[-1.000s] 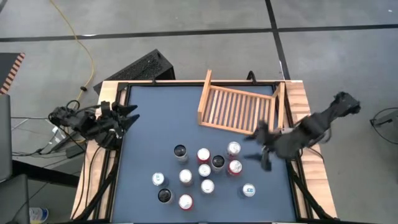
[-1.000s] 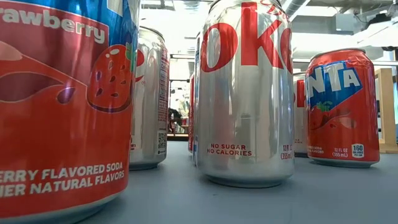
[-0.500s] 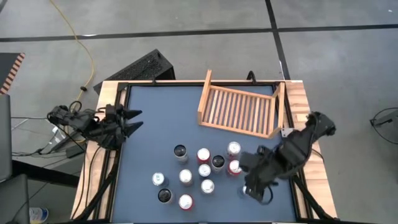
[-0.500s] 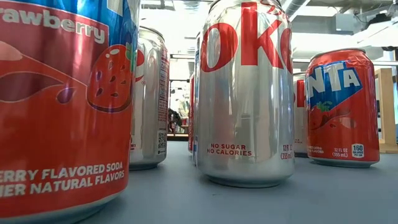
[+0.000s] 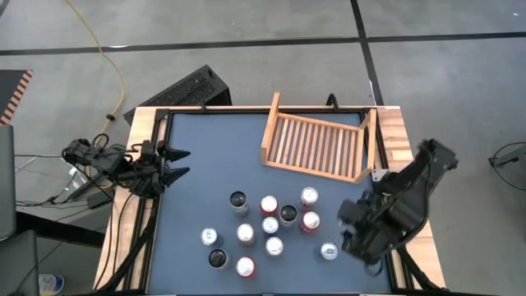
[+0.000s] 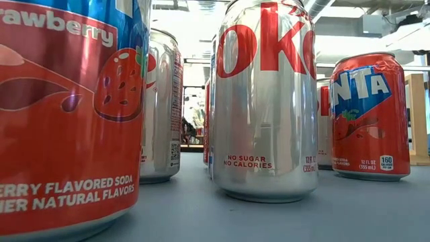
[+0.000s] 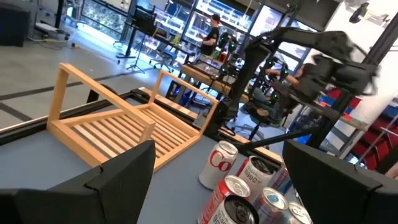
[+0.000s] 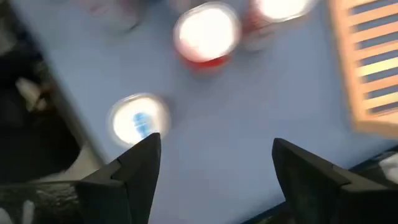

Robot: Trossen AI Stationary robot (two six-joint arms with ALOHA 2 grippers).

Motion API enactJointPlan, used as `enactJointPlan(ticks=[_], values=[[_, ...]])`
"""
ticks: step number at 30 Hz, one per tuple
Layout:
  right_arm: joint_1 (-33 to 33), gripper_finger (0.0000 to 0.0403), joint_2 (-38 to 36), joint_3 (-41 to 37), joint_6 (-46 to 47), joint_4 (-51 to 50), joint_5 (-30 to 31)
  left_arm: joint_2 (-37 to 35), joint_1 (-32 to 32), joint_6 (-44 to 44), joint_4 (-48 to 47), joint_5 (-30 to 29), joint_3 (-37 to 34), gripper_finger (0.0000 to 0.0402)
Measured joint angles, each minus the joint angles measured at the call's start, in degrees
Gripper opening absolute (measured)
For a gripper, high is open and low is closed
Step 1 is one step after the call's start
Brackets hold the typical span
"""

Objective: Place canned beverage on shelf
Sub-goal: Put the right blue soda can on the shelf

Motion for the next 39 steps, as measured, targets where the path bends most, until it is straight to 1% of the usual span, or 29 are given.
enactJointPlan(ticks=[3, 5, 6, 9, 11, 14, 17, 18, 22, 28, 29, 32, 36, 39], values=[[0.02, 0.0284, -7.08, -8.38, 3.45, 5.53, 2.59, -0.02, 0.0, -1.07, -0.71, 0.05, -0.01, 0.0341], [0.01, 0.0283, -9.92, -13.64, 3.67, 14.59, 2.65, -0.02, 0.0, -2.13, -1.47, -0.02, -0.02, 0.0341], [-0.02, 0.0283, -10.68, -16.06, 2.25, 19.52, 2.23, -0.02, 0.0, -2.56, -1.73, -0.09, -0.02, 0.0341], [-1.26, 0.0283, -10.88, -20.59, -4.15, 29.73, -2.85, -0.02, 0.0, -3.47, -2.34, -1.62, -0.02, 0.0341], [-2.79, 0.0283, -10.03, -20.94, -7.13, 32.25, -7.15, -0.02, 0.0, -3.67, -2.45, -2.3, -0.02, 0.0341], [-4.91, 0.0283, -8.4, -20.51, -8.22, 31.16, -12.17, -0.02, 0.0, -4.04, -2.55, -2.6, -0.02, 0.0341], [-6.11, 0.0286, -6.51, -20.4, -8.75, 31.42, -13.56, -0.02, 0.0, -4.04, -3.49, -2.6, -0.02, 0.0341], [-6.22, 0.0289, -5.66, -20.38, -9.78, 31.44, -14.86, -0.02, 0.0, -4.05, -3.91, -2.61, -0.02, 0.0341], [-8.19, 0.031, -1.79, -20.37, -12.67, 31.2, -24.14, -0.02, 0.0, -4.26, -5.39, -2.64, -0.04, 0.0341], [-12.16, 0.0347, 0.4, -20.37, -11.19, 31.15, -36.69, -0.02, 0.0, -4.42, -5.48, -2.91, -0.04, 0.0341], [-12.63, 0.0353, 0.31, -20.37, -10.74, 30.92, -37.6, -0.02, 0.0, -4.42, -5.49, -2.99, -0.04, 0.0341], [-13.17, 0.0361, -0.82, -20.37, -10.34, 30.81, -37.62, -0.02, 0.0, -4.44, -5.49, -2.98, -0.04, 0.0341], [-11.13, 0.0362, -2.87, -20.37, -8.01, 29.09, -36.9, -0.02, 0.0, -4.3, -5.52, -3.07, -0.04, 0.0341], [-9.13, 0.0357, -4.46, -20.37, -6.25, 26.76, -34.6, -0.02, 0.0, -3.88, -5.55, -3.7, -0.04, 0.0341]])
